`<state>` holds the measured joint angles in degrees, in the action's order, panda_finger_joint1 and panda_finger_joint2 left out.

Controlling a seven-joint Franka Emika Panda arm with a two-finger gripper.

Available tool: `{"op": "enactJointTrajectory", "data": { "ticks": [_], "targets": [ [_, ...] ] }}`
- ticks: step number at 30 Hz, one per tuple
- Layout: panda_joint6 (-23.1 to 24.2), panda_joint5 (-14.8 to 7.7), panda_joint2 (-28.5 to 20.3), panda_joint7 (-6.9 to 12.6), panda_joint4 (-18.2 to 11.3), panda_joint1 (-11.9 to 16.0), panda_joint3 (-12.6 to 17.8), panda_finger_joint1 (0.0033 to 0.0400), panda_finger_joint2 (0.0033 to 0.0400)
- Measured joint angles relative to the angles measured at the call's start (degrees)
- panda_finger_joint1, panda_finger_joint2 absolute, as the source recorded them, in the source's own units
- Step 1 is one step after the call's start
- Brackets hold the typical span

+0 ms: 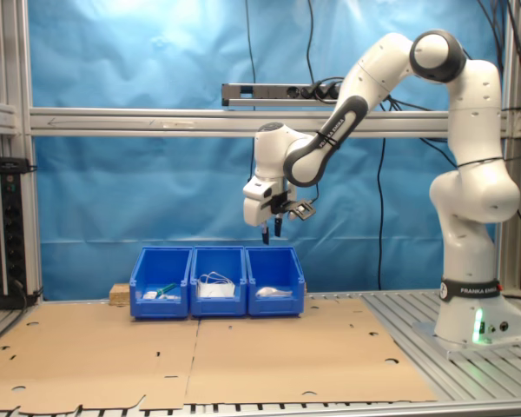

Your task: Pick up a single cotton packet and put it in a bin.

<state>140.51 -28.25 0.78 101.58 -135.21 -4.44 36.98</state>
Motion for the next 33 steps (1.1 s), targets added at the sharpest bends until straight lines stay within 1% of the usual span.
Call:
{"op": "enactJointTrajectory", "data": {
  "ticks": [6,7,11,12,17,18,33],
  "targets": [
    [0.00,0.00,0.00,0.41,0.00,0.00,0.00,0.0184,0.0184],
    [0.00,0.00,0.00,0.43,0.00,0.00,0.00,0.0356,0.0356],
    [0.00,0.00,0.00,0.53,0.00,0.00,0.00,0.0356,0.0356],
    [0.00,0.00,0.00,0.55,0.00,0.00,0.00,0.0391,0.0391],
    [0.00,0.00,0.00,0.59,0.00,0.00,0.00,0.0391,0.0391],
    [0.00,0.00,0.00,0.60,0.00,0.00,0.00,0.0397,0.0397],
    [0.00,0.00,0.00,0.64,0.00,0.00,0.00,0.0399,0.0399]
  ]
}}
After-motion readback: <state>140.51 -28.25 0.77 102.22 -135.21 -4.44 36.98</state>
